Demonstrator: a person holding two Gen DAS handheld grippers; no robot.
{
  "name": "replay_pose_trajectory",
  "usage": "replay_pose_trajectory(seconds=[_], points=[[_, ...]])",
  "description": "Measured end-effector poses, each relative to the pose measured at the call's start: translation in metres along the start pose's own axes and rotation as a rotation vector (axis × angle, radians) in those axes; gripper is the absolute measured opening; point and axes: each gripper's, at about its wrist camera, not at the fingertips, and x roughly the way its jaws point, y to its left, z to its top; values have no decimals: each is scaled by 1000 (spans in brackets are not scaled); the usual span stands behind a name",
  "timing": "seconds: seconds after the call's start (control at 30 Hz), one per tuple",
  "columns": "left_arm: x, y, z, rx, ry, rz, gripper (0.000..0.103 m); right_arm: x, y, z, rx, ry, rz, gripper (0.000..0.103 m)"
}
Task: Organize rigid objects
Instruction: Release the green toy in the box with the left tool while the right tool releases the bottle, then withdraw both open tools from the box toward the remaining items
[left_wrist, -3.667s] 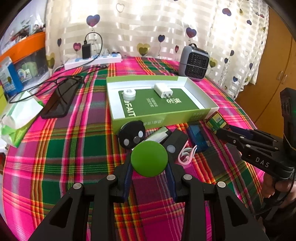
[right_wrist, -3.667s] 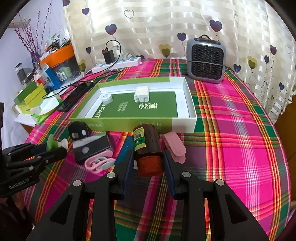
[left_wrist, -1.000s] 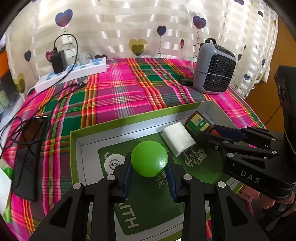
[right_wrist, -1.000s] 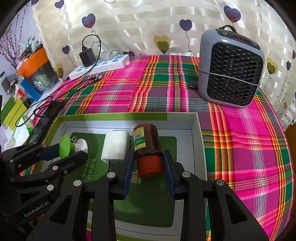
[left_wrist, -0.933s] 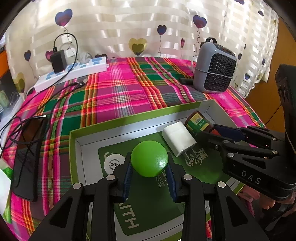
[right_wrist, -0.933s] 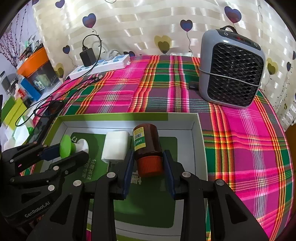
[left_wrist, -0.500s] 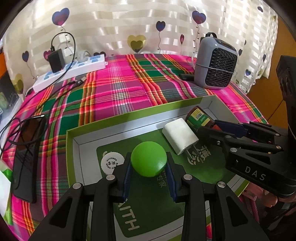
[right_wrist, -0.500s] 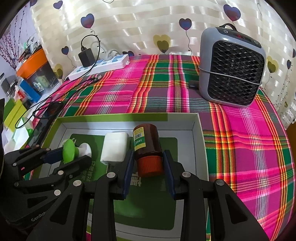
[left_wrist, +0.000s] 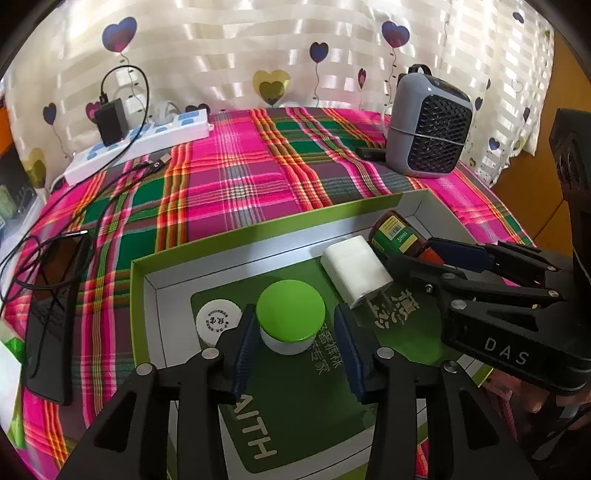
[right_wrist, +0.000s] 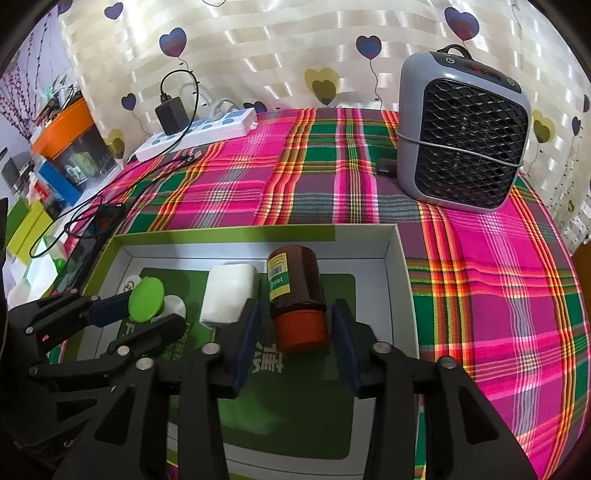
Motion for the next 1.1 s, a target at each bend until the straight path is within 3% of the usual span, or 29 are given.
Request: replay_pose_trajectory(seconds=[0.6, 1.1], points=[[-20, -3, -4, 2, -32, 6, 43, -10, 2, -3, 2, -30, -27, 50], [-55, -4, -18, -4, -80, 31, 43, -41, 12, -14, -8, -98, -48, 50]])
